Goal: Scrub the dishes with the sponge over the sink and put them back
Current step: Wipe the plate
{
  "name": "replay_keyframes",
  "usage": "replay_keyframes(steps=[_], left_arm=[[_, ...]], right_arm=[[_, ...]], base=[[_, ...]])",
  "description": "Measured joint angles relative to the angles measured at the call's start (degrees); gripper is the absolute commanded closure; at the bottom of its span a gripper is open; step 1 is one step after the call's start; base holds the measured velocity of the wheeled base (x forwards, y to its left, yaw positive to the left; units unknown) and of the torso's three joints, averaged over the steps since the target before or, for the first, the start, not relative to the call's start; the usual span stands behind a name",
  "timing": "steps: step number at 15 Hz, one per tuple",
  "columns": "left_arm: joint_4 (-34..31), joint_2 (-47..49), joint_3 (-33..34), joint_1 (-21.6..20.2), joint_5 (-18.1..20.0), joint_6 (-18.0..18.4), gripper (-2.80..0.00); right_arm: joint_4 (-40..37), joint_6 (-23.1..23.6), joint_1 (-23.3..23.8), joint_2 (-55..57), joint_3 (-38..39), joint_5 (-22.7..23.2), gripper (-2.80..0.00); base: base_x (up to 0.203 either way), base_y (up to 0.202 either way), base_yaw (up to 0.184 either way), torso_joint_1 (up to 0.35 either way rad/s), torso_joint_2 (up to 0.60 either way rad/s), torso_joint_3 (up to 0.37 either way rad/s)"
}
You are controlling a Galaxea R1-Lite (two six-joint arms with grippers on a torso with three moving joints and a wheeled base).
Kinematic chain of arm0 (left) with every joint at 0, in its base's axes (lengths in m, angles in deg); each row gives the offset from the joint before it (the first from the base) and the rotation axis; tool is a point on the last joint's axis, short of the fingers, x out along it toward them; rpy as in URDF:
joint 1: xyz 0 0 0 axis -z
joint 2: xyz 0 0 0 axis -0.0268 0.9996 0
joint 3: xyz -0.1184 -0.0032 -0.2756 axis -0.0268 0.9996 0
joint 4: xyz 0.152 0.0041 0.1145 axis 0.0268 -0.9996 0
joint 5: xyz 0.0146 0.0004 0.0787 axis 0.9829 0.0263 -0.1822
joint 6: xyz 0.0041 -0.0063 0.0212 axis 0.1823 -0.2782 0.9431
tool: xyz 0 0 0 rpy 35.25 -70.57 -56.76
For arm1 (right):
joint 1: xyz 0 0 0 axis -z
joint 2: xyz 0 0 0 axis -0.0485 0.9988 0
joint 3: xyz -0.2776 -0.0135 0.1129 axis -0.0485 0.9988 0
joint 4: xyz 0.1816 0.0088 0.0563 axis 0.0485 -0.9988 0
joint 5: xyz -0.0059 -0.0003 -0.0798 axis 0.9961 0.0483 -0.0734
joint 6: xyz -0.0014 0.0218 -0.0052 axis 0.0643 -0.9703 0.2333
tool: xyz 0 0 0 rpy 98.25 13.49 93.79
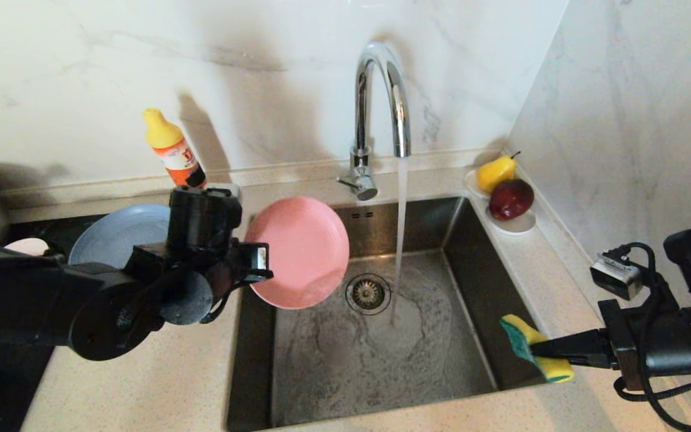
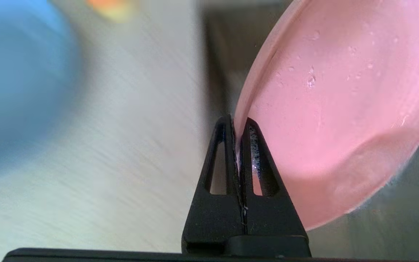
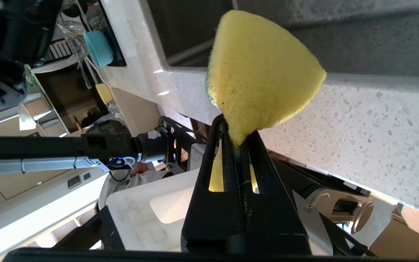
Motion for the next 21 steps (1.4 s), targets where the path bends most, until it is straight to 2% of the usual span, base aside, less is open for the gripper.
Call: replay_keyframes(steps=[1,3,5,9,11,13,16,18,19,21], left_arm=[[4.56,-0.78,1.65,-0.15,-1.52,2.89,0.0],[13.05,-2.06,4.49,-0.31,-2.14,6.39,0.0],[18.08,-3.06,6.86,-0.35,-2.0,6.72,0.0],[19.99,-5.87,9.79,-0.27,1.09,6.13,0.0],[19.27,-8.13,11.79,-0.1,5.27,4.42,0.0],[16.43,-10.17,13.24,0.15,9.8,0.54,0.0],[6.09,-14.61,14.18,0.24,18.25,-3.58,0.0],[-2.16,-17.89,15.17,0.38,26.21,-3.5,0.0],[-4.3,-19.02,16.05,0.87,28.87,-2.75,0.0],[-4.55,-20.2,17.59,1.8,29.58,0.0,0.0]], right_arm=[[0.09,-0.12,-0.01,0.15,0.13,0.04,0.0],[0.03,-0.28,-0.34,-0.02,0.2,0.06,0.0],[-0.05,-0.41,-0.52,-0.49,0.15,0.11,0.0],[-0.93,-0.74,-0.65,-1.92,-0.27,0.33,0.0],[-0.98,-0.8,-1.63,-2.7,-0.55,0.39,0.0],[-1.21,-0.88,-3.91,-3.5,-1.22,0.33,0.0],[-3.45,-0.83,-8.98,-4.71,-3.93,0.06,0.0],[-5.92,-0.78,-13.56,-4.49,-6.88,-0.16,0.0],[-7.24,-0.77,-16.15,-4.07,-9.03,-0.41,0.0],[-10.11,-0.72,-21.29,-2.99,-13.24,-1.65,0.0]], base=[[0.0,0.0,0.0,0.0,0.0,0.0],[0.0,0.0,0.0,0.0,0.0,0.0],[0.0,0.0,0.0,0.0,0.0,0.0],[0.0,0.0,0.0,0.0,0.0,0.0],[0.0,0.0,0.0,0.0,0.0,0.0],[0.0,0.0,0.0,0.0,0.0,0.0],[0.0,0.0,0.0,0.0,0.0,0.0],[0.0,0.0,0.0,0.0,0.0,0.0],[0.0,0.0,0.0,0.0,0.0,0.0],[0.0,0.0,0.0,0.0,0.0,0.0]])
